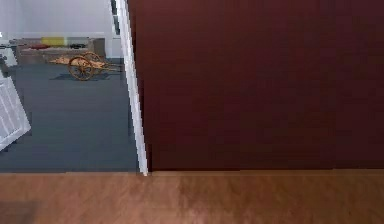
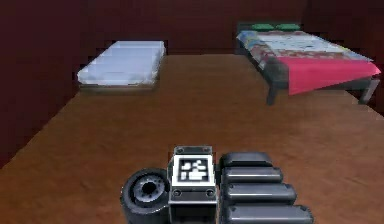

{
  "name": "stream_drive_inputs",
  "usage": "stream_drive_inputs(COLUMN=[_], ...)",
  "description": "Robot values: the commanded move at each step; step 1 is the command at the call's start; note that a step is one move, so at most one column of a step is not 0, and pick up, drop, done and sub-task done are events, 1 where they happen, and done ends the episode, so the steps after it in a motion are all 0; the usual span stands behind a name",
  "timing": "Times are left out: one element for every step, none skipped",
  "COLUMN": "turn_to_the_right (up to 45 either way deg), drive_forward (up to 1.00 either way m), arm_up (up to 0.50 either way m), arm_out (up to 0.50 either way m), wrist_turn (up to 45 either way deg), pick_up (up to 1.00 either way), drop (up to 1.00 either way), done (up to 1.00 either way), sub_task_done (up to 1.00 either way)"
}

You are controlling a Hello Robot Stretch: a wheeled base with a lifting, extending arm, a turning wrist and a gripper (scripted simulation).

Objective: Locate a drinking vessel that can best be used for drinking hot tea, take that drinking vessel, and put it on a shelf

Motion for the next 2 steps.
stream_drive_inputs(turn_to_the_right=[-30.0, 0.0], drive_forward=[0.0, 1.0], arm_up=[0.0, 0.0], arm_out=[0.0, 0.0], wrist_turn=[0.0, 0.0], pick_up=[0.0, 0.0], drop=[0.0, 0.0], done=[0.0, 0.0], sub_task_done=[0.0, 0.0])
